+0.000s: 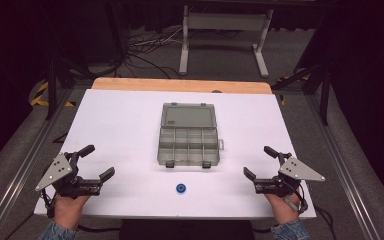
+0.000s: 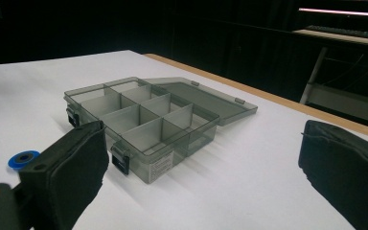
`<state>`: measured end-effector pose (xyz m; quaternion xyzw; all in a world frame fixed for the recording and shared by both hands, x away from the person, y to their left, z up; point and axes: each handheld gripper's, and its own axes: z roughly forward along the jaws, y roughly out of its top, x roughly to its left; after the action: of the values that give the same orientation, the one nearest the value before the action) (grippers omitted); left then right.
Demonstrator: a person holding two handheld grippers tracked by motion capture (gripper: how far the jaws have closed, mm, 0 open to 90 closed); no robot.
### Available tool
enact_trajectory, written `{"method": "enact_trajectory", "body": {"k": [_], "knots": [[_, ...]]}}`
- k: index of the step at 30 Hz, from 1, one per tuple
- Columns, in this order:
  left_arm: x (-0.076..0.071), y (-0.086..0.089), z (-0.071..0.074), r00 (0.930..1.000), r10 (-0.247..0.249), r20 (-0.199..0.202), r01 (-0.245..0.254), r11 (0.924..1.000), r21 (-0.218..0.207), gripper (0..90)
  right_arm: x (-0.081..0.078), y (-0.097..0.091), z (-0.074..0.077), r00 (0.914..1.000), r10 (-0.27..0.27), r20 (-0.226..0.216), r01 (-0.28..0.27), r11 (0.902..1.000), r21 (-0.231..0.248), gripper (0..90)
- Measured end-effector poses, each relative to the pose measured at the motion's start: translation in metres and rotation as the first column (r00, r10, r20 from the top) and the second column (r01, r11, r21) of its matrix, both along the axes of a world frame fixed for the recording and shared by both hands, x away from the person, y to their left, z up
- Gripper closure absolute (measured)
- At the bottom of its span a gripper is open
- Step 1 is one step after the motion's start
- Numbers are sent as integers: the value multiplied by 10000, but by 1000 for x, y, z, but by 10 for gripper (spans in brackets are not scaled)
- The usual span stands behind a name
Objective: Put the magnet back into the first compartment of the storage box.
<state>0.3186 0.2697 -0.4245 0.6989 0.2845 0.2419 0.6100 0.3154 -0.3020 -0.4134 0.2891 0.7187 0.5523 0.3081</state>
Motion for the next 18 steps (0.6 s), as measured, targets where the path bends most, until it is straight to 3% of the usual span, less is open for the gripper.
{"method": "enact_trajectory", "body": {"k": [10,18], "knots": [[1,-4,3,9998,-169,-100,167,9996,-209,12,0,-2,1,10000,36,-6,-36,10000,50,40],[3,-15,17,9986,-525,52,526,9980,-359,12,-1,-2,1,10000,33,-29,-33,9999,101,40]]}}
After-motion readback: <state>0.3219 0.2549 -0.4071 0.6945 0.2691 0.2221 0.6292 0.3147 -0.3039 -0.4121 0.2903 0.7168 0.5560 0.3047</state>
